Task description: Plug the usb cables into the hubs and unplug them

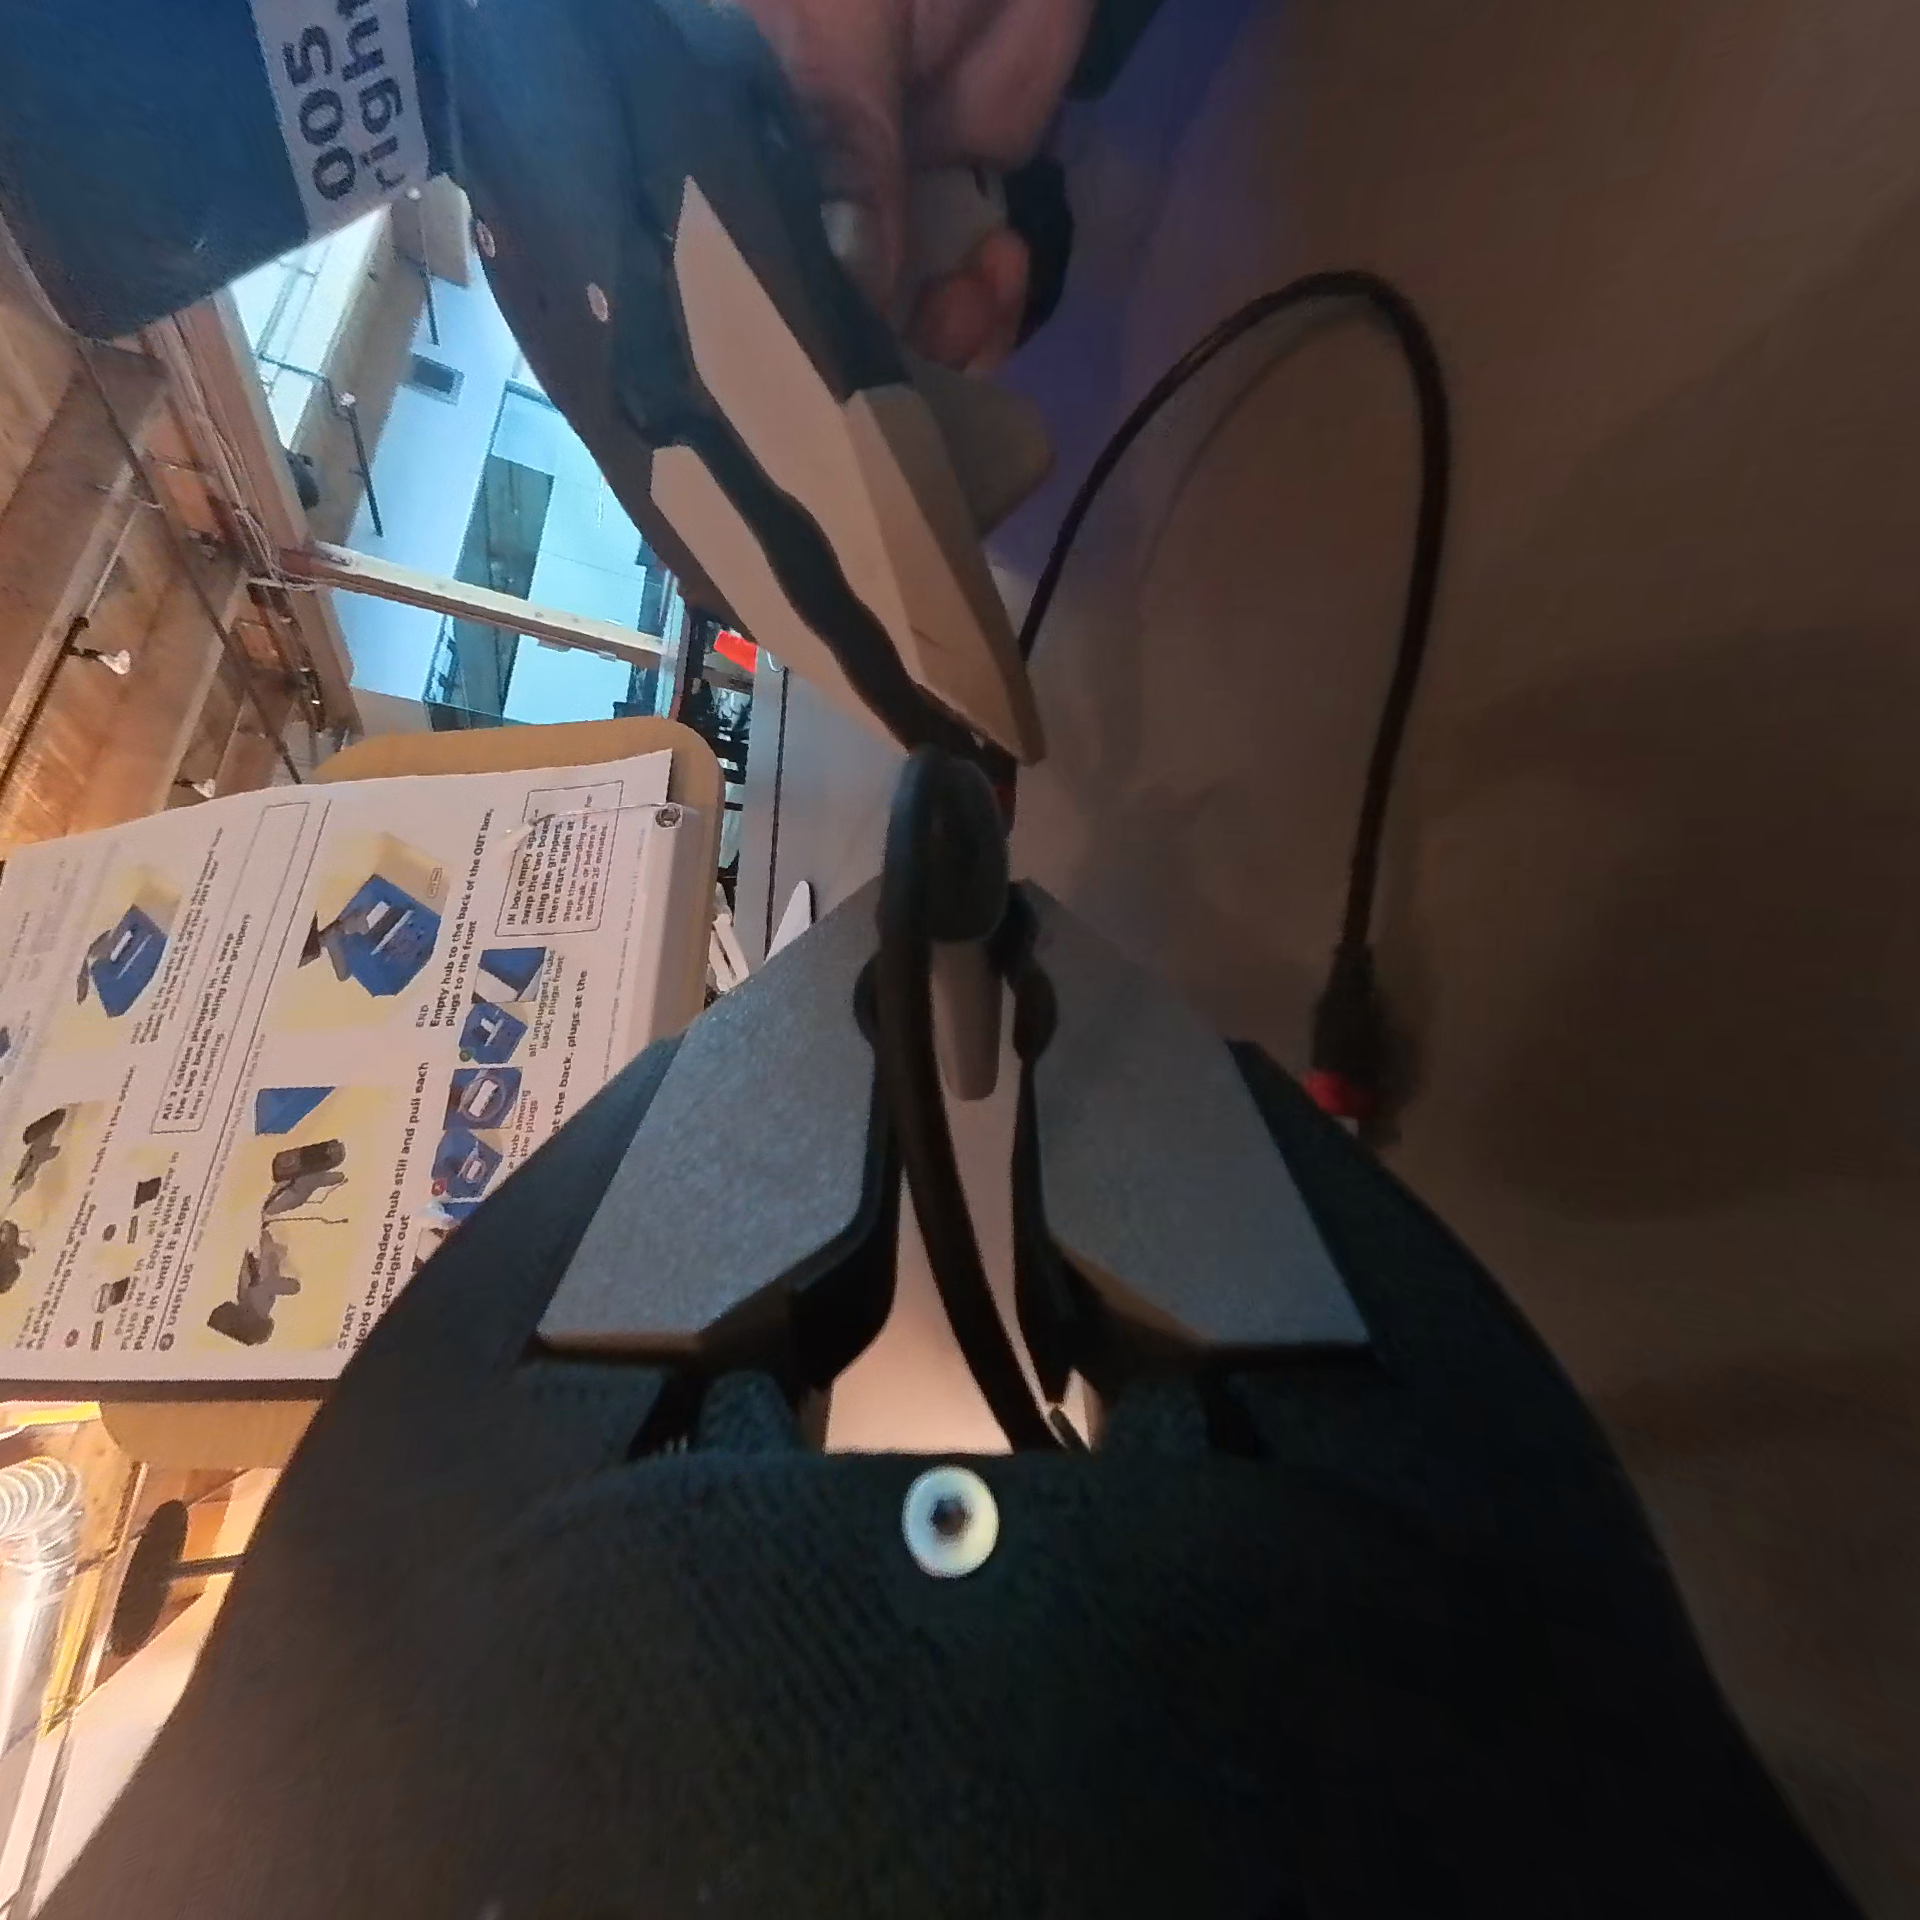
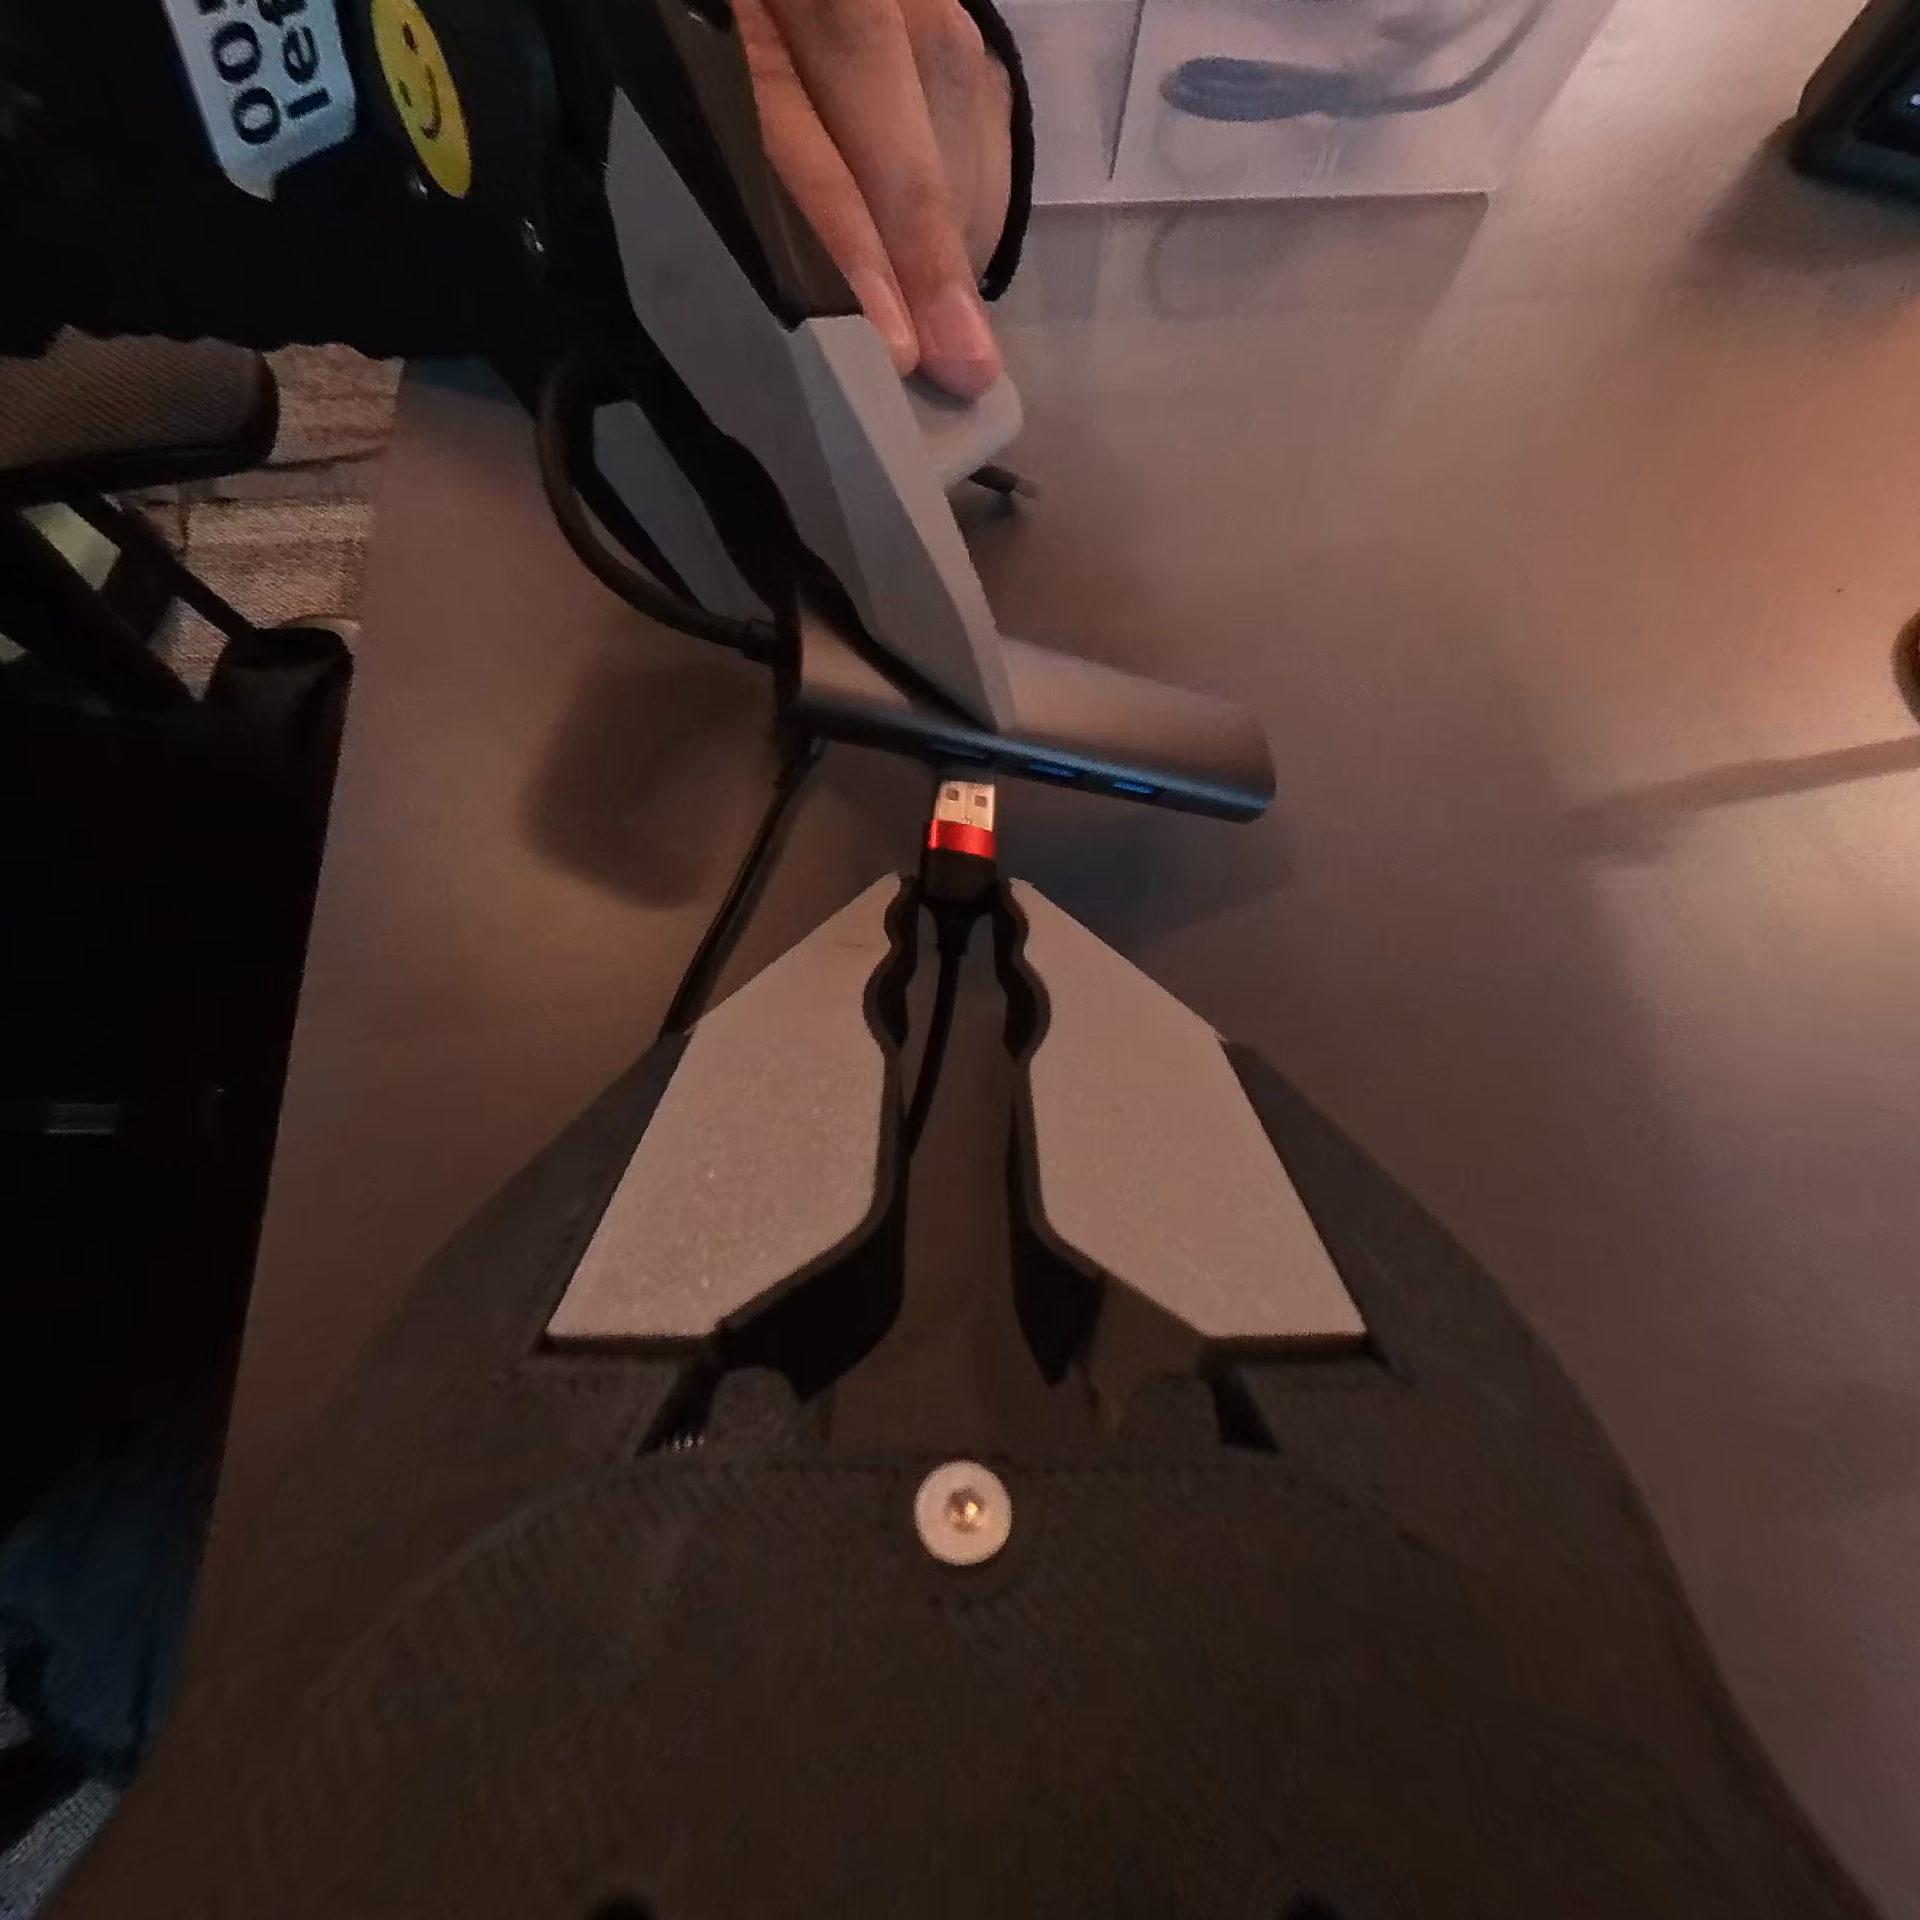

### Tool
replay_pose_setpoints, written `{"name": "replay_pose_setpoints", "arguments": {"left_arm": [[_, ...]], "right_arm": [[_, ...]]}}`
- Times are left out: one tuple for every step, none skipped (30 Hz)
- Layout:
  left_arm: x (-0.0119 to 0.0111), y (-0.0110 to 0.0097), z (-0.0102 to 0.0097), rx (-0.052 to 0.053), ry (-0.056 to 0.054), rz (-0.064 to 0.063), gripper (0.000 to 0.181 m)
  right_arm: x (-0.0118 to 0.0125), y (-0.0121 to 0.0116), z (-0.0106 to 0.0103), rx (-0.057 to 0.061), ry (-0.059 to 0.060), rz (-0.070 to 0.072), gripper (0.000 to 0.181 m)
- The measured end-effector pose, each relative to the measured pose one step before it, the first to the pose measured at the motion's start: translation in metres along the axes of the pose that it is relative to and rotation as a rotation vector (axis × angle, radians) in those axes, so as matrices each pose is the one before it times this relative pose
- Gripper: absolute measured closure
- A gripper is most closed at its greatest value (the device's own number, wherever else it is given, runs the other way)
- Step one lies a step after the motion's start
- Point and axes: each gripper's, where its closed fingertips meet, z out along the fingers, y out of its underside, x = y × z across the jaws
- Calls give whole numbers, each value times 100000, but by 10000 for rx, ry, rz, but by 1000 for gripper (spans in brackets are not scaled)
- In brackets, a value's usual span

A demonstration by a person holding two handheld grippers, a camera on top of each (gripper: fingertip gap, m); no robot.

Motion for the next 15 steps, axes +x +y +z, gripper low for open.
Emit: {"name": "replay_pose_setpoints", "arguments": {"left_arm": [[-34,22,-13,-5,-14,1,166],[-16,3,-10,3,-11,4,166],[-13,5,-9,-3,-11,16,166],[3,22,3,-20,-10,36,166],[22,12,7,-19,3,37,166],[74,0,8,-3,30,31,166],[65,-26,19,2,20,31,166],[39,-15,9,-8,8,30,166],[26,-3,11,-4,7,22,166],[11,-9,-3,0,1,7,166],[-38,-22,-18,8,-19,2,166],[-33,-39,-23,23,-13,-7,166],[-21,-66,-25,31,-8,-19,166],[-26,-64,-16,31,-8,-15,166],[4,-69,-6,33,1,-11,166]], "right_arm": [[-112,-94,-45,32,-46,-18,169],[-17,-53,-24,9,17,-26,170],[31,-7,-33,-7,45,-34,170],[63,10,-49,-12,53,-27,170],[107,12,-82,6,53,-2,170],[37,-30,-103,33,-14,27,170],[-20,-74,-103,53,-59,51,170],[-68,-122,-111,85,-79,45,170],[-99,-137,-98,88,-83,22,170],[-71,-61,-44,37,-53,0,170],[6,37,14,-26,11,-14,170],[30,81,48,-50,30,-31,170],[-79,103,83,-65,-27,-41,170],[-67,147,109,-82,-26,-39,169],[1,124,97,-74,7,-27,169]]}}
